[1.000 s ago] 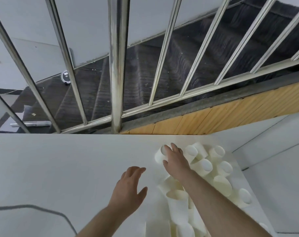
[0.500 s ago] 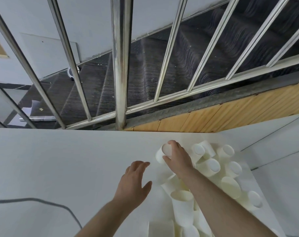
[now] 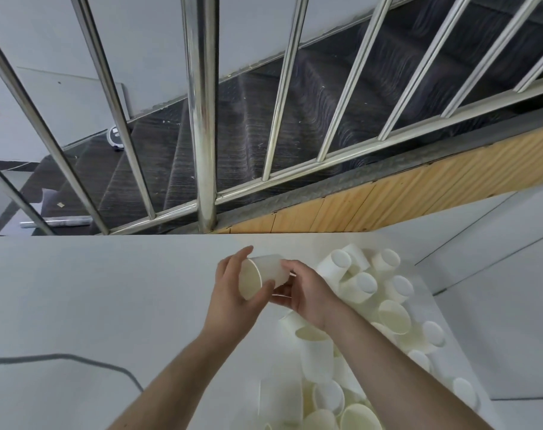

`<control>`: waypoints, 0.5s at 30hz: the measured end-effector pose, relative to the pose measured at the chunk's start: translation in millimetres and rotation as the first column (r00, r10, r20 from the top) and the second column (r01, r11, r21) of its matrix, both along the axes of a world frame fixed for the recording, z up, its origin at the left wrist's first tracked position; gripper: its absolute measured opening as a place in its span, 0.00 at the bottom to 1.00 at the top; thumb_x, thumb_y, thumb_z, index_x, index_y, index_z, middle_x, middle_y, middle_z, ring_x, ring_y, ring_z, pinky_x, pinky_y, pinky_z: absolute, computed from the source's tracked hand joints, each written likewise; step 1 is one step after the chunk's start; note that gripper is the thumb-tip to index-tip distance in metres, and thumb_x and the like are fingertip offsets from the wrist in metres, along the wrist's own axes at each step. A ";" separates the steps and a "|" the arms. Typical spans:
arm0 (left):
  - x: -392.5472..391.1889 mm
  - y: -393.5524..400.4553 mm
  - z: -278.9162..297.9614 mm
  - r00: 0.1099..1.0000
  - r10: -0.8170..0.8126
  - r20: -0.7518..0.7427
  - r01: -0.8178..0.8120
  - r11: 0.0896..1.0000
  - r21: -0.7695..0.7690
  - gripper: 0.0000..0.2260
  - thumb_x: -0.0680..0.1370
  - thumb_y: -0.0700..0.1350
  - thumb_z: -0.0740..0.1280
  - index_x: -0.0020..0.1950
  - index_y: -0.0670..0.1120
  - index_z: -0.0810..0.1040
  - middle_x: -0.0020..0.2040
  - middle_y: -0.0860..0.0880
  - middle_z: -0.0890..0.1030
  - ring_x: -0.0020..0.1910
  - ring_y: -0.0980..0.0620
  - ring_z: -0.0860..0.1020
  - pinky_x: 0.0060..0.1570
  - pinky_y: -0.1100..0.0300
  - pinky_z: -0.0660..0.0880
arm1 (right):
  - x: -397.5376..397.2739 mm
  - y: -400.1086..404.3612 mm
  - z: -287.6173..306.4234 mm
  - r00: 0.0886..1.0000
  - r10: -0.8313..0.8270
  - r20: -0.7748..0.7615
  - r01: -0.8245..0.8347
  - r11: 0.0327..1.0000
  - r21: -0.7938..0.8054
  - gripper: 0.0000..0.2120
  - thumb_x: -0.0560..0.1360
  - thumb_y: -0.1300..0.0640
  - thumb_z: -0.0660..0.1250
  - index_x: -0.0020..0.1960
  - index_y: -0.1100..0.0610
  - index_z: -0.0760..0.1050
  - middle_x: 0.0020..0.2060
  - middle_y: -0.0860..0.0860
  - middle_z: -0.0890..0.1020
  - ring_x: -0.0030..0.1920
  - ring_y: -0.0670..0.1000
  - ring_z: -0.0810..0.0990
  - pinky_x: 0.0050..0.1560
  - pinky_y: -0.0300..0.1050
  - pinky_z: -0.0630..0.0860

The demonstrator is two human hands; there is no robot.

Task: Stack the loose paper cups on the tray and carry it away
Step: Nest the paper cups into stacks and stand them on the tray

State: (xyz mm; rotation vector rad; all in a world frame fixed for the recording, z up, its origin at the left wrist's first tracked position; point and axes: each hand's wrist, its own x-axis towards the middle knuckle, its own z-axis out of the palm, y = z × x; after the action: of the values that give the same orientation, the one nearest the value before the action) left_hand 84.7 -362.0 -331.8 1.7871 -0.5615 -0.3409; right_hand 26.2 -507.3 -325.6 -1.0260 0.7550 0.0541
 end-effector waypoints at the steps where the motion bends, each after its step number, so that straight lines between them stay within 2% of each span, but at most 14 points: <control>1: -1.5 1.3 0.1 1.000 0.001 0.007 -0.001 1.000 0.022 0.28 0.72 0.48 0.72 0.69 0.58 0.66 0.62 0.56 0.66 0.57 0.61 0.70 0.58 0.56 0.74 | -3.0 -0.6 -0.3 1.000 0.014 -0.009 -0.015 0.997 -0.080 0.16 0.80 0.52 0.60 0.63 0.60 0.75 0.48 0.57 0.80 0.45 0.55 0.82 0.57 0.55 0.79; 3: -0.3 5.5 -3.9 0.998 -0.008 0.057 0.001 0.993 0.116 0.29 0.72 0.46 0.72 0.70 0.56 0.66 0.61 0.54 0.65 0.56 0.58 0.69 0.57 0.63 0.70 | -8.9 -5.5 -1.6 0.998 0.000 -0.059 -0.022 0.929 -0.369 0.13 0.80 0.50 0.62 0.60 0.54 0.77 0.50 0.53 0.82 0.49 0.53 0.83 0.52 0.50 0.80; 4: 0.1 8.1 -6.7 0.995 -0.037 0.096 0.018 0.980 0.200 0.30 0.71 0.46 0.72 0.71 0.55 0.65 0.61 0.53 0.65 0.58 0.55 0.69 0.56 0.63 0.68 | -14.9 -11.2 -2.9 0.995 -0.023 -0.093 -0.032 0.834 -0.550 0.11 0.79 0.50 0.64 0.58 0.52 0.77 0.52 0.51 0.82 0.52 0.52 0.82 0.53 0.48 0.80; 6: 1.5 14.3 -14.5 0.978 -0.152 0.145 0.077 0.901 0.427 0.33 0.71 0.47 0.71 0.73 0.56 0.62 0.64 0.52 0.64 0.63 0.51 0.67 0.56 0.61 0.71 | -28.2 -26.8 -7.6 0.983 -0.030 -0.183 -0.138 0.540 -0.830 0.12 0.78 0.52 0.66 0.61 0.51 0.76 0.57 0.47 0.79 0.57 0.49 0.78 0.57 0.45 0.76; 7: 0.5 17.7 -17.8 0.966 -0.211 0.149 0.102 0.842 0.530 0.33 0.72 0.47 0.70 0.74 0.56 0.60 0.65 0.52 0.63 0.64 0.50 0.66 0.56 0.59 0.72 | -35.0 -34.3 -9.0 0.966 -0.003 -0.259 -0.239 0.377 -0.895 0.16 0.77 0.53 0.66 0.64 0.51 0.74 0.60 0.47 0.76 0.60 0.48 0.75 0.60 0.43 0.73; 9: -2.6 21.9 -25.4 0.943 -0.297 0.148 0.129 0.740 0.660 0.34 0.72 0.48 0.68 0.75 0.55 0.56 0.66 0.52 0.63 0.65 0.50 0.65 0.54 0.58 0.74 | -45.2 -47.4 -13.7 0.886 0.043 -0.461 -0.462 0.137 -0.876 0.22 0.77 0.55 0.66 0.70 0.52 0.69 0.66 0.49 0.71 0.67 0.51 0.69 0.65 0.45 0.70; 10: -4.2 23.2 -29.7 0.935 -0.320 0.152 0.131 0.711 0.691 0.34 0.73 0.48 0.68 0.75 0.55 0.56 0.67 0.53 0.63 0.66 0.50 0.65 0.53 0.58 0.74 | -48.2 -51.4 -15.4 0.830 0.054 -0.554 -0.557 0.074 -0.827 0.25 0.77 0.55 0.66 0.72 0.52 0.66 0.68 0.49 0.68 0.69 0.52 0.66 0.65 0.46 0.69; 12: -6.2 23.4 -37.4 0.920 -0.354 0.169 0.131 0.683 0.718 0.32 0.73 0.48 0.67 0.74 0.54 0.57 0.67 0.53 0.64 0.66 0.50 0.65 0.52 0.59 0.74 | -50.4 -58.2 -21.2 0.741 0.060 -0.669 -0.672 0.034 -0.740 0.28 0.76 0.55 0.66 0.74 0.51 0.63 0.71 0.49 0.64 0.70 0.54 0.64 0.66 0.48 0.69; 15: -7.5 21.7 -47.2 0.898 -0.398 0.187 0.139 0.661 0.738 0.31 0.73 0.46 0.65 0.73 0.54 0.58 0.68 0.54 0.64 0.66 0.50 0.65 0.53 0.59 0.73 | -48.5 -64.4 -29.6 0.700 0.060 -0.712 -0.714 0.039 -0.699 0.28 0.76 0.55 0.66 0.74 0.50 0.62 0.71 0.49 0.64 0.69 0.54 0.65 0.64 0.49 0.70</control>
State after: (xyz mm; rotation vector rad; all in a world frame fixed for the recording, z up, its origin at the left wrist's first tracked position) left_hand 77.2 -340.3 -379.0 2.5544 -1.0597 -0.5149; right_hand -22.3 -571.8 -355.3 -2.6690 0.9351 0.4344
